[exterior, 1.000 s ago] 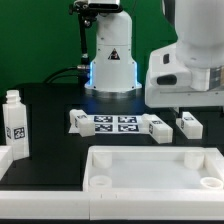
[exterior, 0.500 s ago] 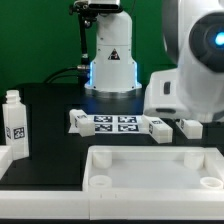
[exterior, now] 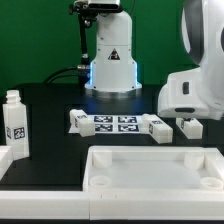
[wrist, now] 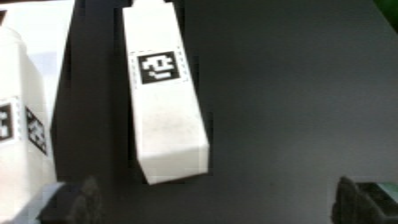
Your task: Assemble desk
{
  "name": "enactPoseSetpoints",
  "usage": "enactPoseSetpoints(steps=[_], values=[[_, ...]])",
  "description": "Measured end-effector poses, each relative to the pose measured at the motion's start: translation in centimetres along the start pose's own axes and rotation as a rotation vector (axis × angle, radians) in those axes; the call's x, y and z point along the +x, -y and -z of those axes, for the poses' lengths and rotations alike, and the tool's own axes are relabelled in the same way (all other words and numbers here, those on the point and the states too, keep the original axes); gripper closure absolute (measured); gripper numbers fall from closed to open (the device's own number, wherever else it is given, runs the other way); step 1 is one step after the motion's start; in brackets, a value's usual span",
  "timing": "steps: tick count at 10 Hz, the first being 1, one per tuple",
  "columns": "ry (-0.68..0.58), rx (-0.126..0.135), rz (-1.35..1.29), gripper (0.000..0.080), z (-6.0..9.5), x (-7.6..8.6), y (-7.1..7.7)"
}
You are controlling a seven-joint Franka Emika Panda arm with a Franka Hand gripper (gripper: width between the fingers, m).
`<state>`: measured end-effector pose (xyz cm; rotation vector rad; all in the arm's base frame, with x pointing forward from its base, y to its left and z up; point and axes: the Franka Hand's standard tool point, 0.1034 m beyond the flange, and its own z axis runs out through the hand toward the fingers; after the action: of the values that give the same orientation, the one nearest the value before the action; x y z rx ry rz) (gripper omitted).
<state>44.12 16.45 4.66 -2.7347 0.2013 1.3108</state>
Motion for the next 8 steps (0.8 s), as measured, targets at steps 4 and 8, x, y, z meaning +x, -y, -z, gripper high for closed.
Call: enactPoseSetpoints(steps=[4,8], values=[[0.068,-0.015,-0.036,0.0151,-3.1,-1.0,-1.2],[0.099,-0.015,-0.057,0.0151,-3.4,-1.3,-1.7]])
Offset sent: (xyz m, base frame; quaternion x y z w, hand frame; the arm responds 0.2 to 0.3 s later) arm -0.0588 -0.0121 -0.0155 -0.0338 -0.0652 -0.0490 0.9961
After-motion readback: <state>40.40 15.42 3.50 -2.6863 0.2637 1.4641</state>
